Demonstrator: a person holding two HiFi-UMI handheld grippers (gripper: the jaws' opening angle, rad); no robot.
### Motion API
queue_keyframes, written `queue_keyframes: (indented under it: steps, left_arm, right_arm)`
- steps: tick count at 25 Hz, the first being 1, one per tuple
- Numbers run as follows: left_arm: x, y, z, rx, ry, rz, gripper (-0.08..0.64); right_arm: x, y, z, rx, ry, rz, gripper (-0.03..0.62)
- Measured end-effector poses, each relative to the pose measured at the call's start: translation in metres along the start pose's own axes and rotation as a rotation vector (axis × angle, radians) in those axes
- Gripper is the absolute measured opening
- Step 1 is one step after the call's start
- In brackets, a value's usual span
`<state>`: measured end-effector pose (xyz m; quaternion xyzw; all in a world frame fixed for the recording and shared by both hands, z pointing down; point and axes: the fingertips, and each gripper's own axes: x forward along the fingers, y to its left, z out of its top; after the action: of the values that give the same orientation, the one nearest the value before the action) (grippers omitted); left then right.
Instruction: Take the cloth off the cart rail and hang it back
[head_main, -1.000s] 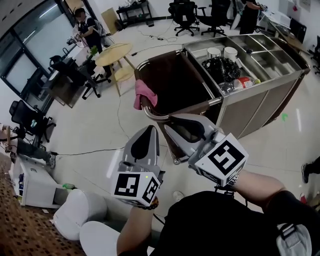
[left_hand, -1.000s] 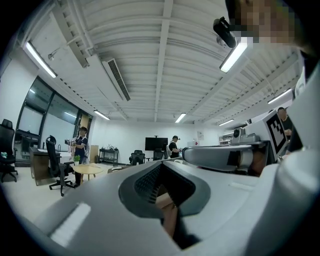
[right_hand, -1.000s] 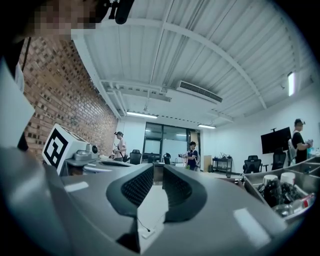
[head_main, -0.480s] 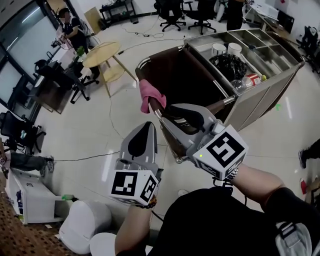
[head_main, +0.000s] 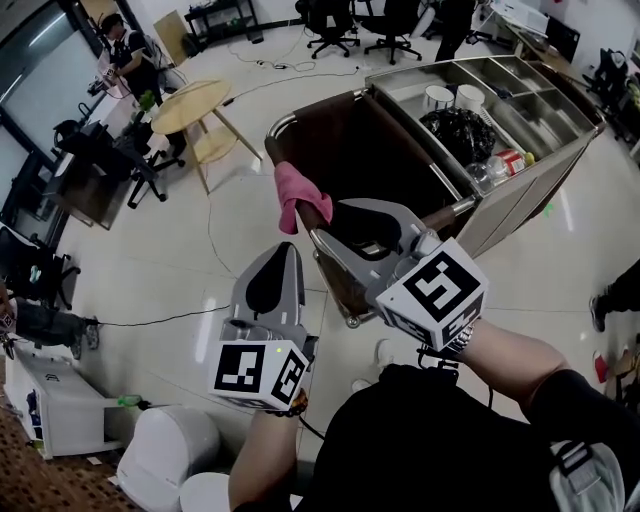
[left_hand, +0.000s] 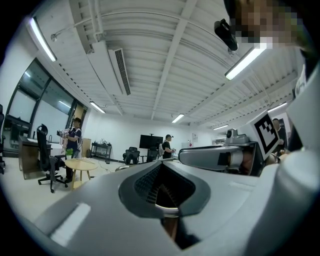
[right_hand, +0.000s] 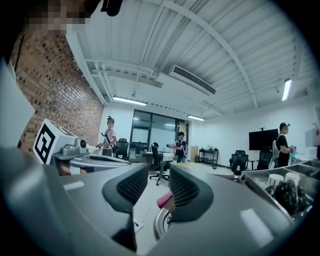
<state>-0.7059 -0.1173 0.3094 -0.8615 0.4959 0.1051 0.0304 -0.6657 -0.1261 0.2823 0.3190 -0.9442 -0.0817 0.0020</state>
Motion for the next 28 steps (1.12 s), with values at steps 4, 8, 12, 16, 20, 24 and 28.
queue_keyframes:
  steps: [4, 8, 12, 16, 20, 24, 28]
  left_arm:
    - [0.015, 0.010, -0.005, 0.006, 0.008, 0.028, 0.000]
    - [0.036, 0.031, -0.005, 0.010, 0.008, 0.070, 0.000]
    - [0.057, 0.047, -0.020, 0.015, 0.014, 0.106, 0.000]
    - [0.073, 0.062, -0.031, 0.015, 0.013, 0.143, 0.000]
    - [0.085, 0.080, -0.048, 0.000, 0.038, 0.155, 0.000]
    - [0.092, 0.104, -0.052, -0.018, 0.055, 0.149, 0.000]
    - [0.096, 0.131, -0.052, -0.042, 0.072, 0.123, 0.000]
  right_arm:
    - [0.014, -0.016, -0.010, 0.011, 0.017, 0.026, 0.137]
    - [0.039, -0.035, -0.019, 0.015, 0.039, 0.068, 0.156]
    - [0.059, -0.059, -0.041, 0.030, 0.062, 0.101, 0.170]
    - [0.078, -0.075, -0.064, 0.044, 0.093, 0.137, 0.184]
    - [0.099, -0.086, -0.088, 0.069, 0.140, 0.156, 0.196]
    - [0.123, -0.088, -0.105, 0.088, 0.192, 0.157, 0.204]
    - [0.151, -0.082, -0.119, 0.106, 0.261, 0.152, 0.210]
